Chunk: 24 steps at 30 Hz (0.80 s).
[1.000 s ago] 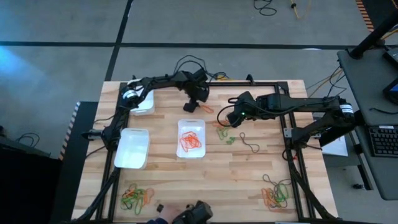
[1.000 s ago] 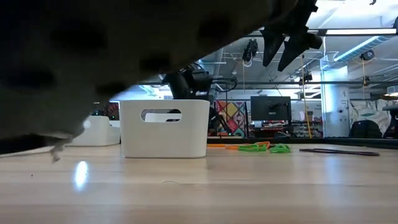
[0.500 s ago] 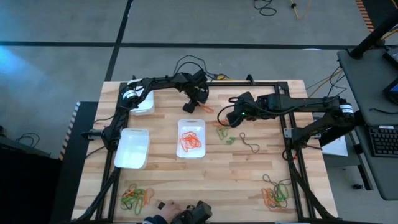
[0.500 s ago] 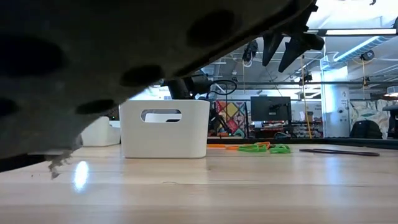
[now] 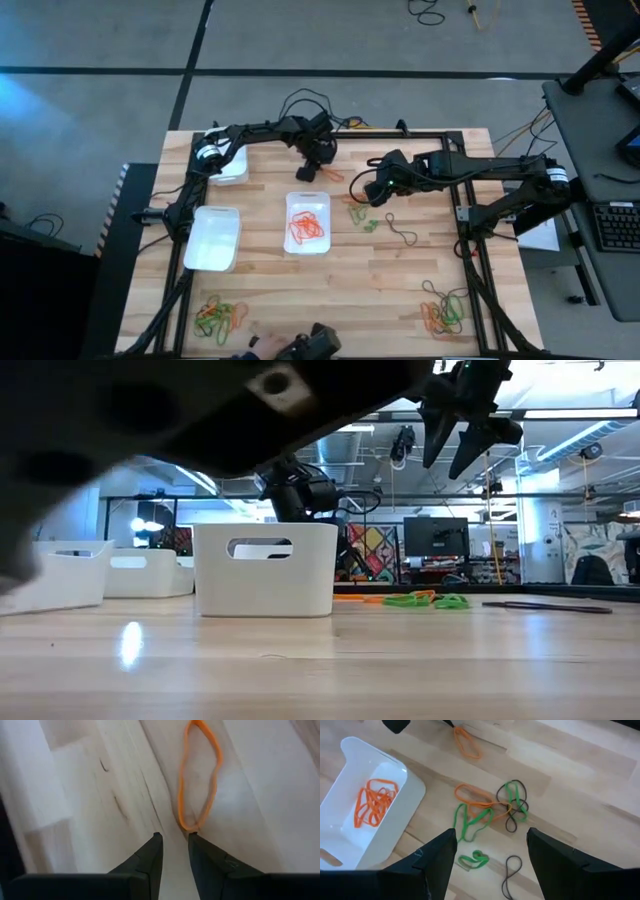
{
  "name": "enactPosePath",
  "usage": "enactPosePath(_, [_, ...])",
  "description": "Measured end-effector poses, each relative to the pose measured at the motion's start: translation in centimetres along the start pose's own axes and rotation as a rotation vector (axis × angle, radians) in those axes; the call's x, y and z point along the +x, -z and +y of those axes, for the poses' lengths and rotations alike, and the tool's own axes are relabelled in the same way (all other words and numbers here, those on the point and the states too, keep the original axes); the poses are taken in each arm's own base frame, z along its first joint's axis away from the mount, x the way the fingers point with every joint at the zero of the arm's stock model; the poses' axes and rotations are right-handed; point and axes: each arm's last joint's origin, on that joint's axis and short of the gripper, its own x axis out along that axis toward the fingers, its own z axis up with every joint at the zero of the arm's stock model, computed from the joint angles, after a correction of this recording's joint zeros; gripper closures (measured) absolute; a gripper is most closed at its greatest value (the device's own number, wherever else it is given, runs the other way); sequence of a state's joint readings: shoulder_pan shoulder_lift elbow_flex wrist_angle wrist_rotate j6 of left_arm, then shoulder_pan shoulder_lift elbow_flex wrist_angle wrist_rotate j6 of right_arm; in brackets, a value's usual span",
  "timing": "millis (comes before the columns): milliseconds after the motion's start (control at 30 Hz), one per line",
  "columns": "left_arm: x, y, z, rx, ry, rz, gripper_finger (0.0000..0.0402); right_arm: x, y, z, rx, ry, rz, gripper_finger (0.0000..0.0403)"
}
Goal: Sort rubber bands into baskets
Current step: Put the orange rubber band into the bottom right white bin
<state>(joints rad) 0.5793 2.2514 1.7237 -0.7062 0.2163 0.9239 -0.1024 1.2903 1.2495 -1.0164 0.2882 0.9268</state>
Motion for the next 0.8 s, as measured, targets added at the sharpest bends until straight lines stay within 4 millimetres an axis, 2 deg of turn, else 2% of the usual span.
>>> enactPosePath(200, [-1.3,-0.1,-0.4,-0.048,0.023,0.008,0.0324,0.0,0.0,0.0,-0.001,0.001,0.000,0.0170])
enactPosePath(367, [-3.2,-1.6,-0.9,-0.087,0.004,-0.055,0.0324,0.0,-0.1,-0.1,-0.003,0.015,-0.020,0.0170])
enactPosePath(433, [-2.9,-2.6,-1.3,-0.129,-0.005,-0.071,0.0324,0.0,-0.1,-0.1,-0.004,0.025,-0.032,0.0170])
enactPosePath(600, [-0.7,-5.4,-3.4,-0.167,-0.095,-0.018,0.0324,0.0,-0.2,-0.1,-0.007,0.033,-0.047,0.0170])
enactPosePath(733, [-0.4,-7.5,-4.6,-0.157,-0.171,-0.044,0.0324,0.0,-0.2,-0.1,-0.006,0.031,-0.047,0.0170])
enactPosePath(800, [-0.4,-7.7,-4.6,-0.194,-0.200,-0.040,0.0324,0.0,-0.2,-0.1,-0.004,0.032,-0.047,0.0170])
